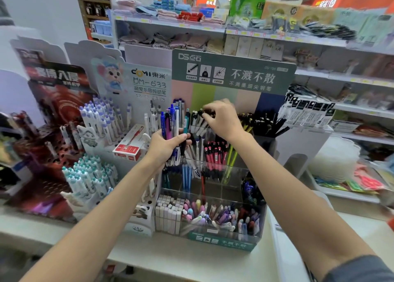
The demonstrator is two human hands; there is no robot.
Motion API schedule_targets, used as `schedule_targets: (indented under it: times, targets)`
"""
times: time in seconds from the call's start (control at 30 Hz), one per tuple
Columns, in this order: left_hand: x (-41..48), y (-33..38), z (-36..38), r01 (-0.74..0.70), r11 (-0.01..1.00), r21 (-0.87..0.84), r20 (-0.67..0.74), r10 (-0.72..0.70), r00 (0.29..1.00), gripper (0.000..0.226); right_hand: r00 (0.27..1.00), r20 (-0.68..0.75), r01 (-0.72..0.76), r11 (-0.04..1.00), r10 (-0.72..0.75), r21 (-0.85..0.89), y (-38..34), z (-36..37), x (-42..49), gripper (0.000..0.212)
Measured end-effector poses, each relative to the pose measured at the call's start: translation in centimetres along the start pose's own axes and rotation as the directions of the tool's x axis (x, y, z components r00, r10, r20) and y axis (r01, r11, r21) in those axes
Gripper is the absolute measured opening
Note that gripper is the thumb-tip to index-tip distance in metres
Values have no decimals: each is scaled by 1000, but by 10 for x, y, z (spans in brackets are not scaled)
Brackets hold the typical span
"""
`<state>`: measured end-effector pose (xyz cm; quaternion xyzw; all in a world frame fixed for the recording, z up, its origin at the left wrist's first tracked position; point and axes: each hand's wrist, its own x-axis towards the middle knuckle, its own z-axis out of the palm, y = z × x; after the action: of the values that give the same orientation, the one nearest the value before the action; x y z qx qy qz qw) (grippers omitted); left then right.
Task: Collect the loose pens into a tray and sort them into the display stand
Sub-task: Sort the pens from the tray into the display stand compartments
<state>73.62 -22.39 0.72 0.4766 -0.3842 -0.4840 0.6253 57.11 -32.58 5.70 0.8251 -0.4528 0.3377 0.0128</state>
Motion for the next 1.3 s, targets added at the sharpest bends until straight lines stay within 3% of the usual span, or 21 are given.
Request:
schedule_targets:
  times: [0.1,0.2,0.33,0.53,0.63,0.9,1.03,1.2,1.3]
  targets:
    - [-2,0,-2,1,1000,13,30,-1,1000,21,992,-127,41,974,-13,223,-16,-12,-15,30]
    - [-7,1,3,-20,996,81,85,13,996,16,999,28,-28,888,17,459,-40,-15,-26,41]
    - [-10,-1,1,-26,992,122,69,18,997,14,986,113,-164,825,122,541,-49,-5,-36,39]
    - [-21,-16,-29,-20,988,152,-35,26,999,13,965,-57,-165,766,254,621,-47,17,-60,26]
    - [-32,-32,-52,26,992,120,-94,-15,996,10,967,-106,-129,803,232,582,-46,35,-83,30]
    - [-55,-51,-84,79,992,101,-119,-67,991,20,997,-81,28,942,-1,334,-62,95,-118,27]
    - [-59,-54,-93,93,985,145,-116,-77,990,10,1000,27,-3,962,-4,271,-65,117,-127,23]
    - [-61,-62,-97,139,972,187,-113,-119,986,21,948,317,-82,978,18,192,-62,131,-135,38]
    - [-60,-64,-94,138,977,160,-101,-123,987,21,967,254,-47,977,-8,208,-63,120,-133,44]
